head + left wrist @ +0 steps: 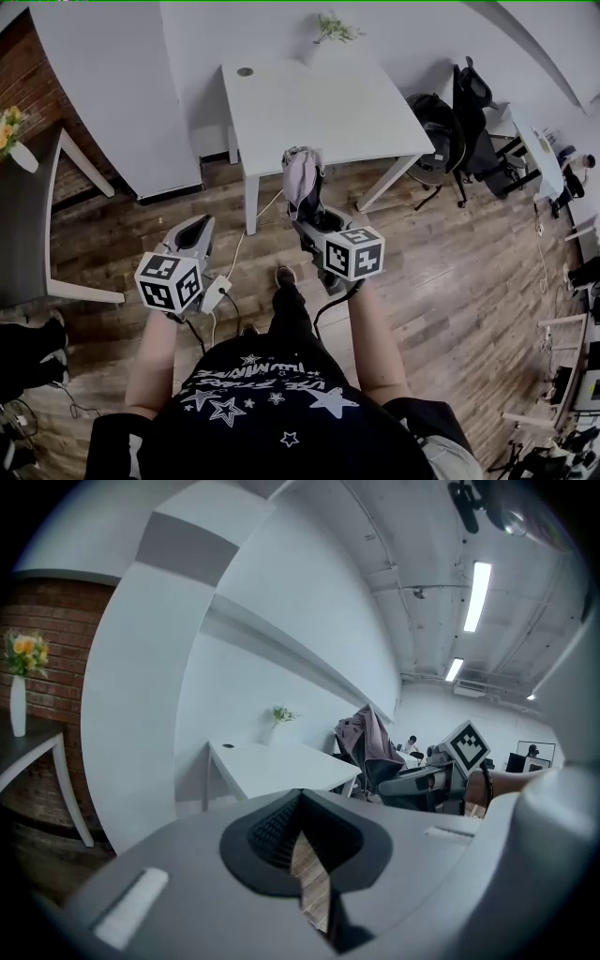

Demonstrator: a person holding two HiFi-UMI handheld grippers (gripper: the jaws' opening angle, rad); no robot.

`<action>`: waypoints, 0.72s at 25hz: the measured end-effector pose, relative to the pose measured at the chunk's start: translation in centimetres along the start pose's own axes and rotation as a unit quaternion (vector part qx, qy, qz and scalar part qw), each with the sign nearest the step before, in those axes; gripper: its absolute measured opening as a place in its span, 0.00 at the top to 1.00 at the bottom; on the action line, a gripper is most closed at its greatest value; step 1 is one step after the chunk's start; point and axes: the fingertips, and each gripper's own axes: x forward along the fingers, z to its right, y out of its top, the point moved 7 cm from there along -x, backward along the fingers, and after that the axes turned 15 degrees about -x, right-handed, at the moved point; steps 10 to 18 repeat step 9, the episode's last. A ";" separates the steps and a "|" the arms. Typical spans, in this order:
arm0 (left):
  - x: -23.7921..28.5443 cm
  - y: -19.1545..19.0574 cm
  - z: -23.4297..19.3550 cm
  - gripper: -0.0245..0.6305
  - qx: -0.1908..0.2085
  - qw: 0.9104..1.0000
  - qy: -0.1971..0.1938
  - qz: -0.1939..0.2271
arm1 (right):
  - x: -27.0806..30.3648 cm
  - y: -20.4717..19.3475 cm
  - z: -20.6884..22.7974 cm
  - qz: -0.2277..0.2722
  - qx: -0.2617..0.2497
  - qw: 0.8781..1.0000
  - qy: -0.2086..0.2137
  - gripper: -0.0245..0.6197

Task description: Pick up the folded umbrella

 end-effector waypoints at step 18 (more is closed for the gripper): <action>-1.2 -0.7 0.3 0.96 0.000 1.000 -0.003 -0.001 | -1.4 -1.9 -1.7 -0.007 0.018 1.000 -0.006 0.60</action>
